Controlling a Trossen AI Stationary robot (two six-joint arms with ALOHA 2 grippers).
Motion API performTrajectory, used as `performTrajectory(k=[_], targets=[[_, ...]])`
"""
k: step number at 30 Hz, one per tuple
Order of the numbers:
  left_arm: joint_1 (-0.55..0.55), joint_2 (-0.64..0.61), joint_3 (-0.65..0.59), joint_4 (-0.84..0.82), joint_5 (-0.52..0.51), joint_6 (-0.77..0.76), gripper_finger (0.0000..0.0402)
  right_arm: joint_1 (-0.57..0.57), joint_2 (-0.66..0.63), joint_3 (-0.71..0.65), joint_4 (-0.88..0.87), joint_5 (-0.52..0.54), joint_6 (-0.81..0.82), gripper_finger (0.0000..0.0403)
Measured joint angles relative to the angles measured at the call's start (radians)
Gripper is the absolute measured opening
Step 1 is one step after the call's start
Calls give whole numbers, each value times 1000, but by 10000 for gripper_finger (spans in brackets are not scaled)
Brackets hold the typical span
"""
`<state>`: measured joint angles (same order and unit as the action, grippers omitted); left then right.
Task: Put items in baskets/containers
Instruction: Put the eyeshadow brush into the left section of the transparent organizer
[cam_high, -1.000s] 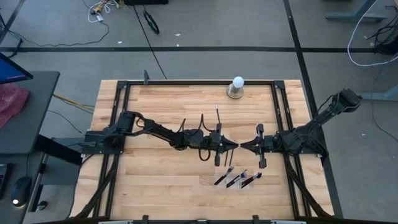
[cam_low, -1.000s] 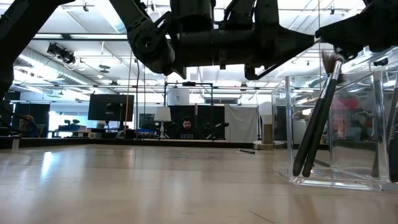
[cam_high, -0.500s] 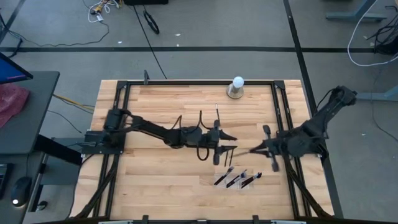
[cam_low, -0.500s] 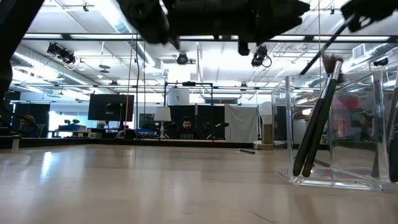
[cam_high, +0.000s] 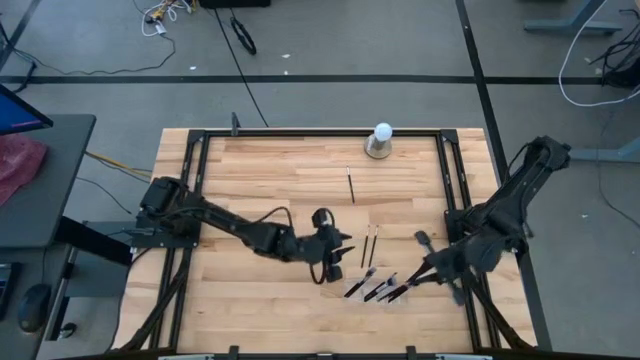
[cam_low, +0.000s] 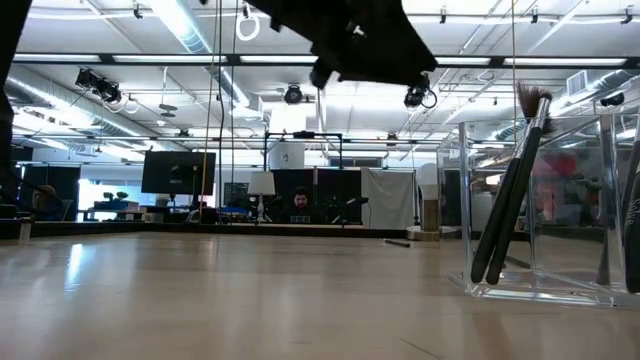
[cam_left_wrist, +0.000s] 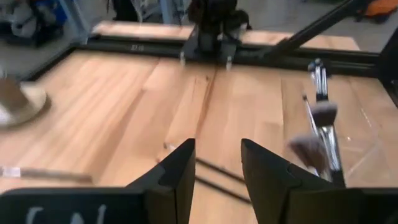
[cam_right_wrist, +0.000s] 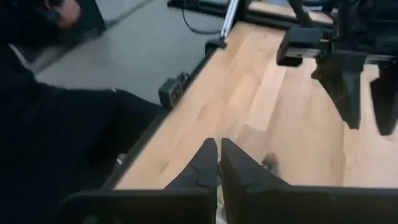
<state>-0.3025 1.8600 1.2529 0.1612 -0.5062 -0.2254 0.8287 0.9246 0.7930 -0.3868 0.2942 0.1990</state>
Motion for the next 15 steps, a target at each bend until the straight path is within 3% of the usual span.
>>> performTrajectory(k=[6,11,15], targets=[[-61,0,0,-109,-121,-154,118,-54,176,49,49,2,-36,2],[-94,0,0,-115,-274,-150,117,-103,293,99,63,2,-61,2],[-91,0,0,-115,-332,-148,117,-137,359,130,65,1,-69,3]])
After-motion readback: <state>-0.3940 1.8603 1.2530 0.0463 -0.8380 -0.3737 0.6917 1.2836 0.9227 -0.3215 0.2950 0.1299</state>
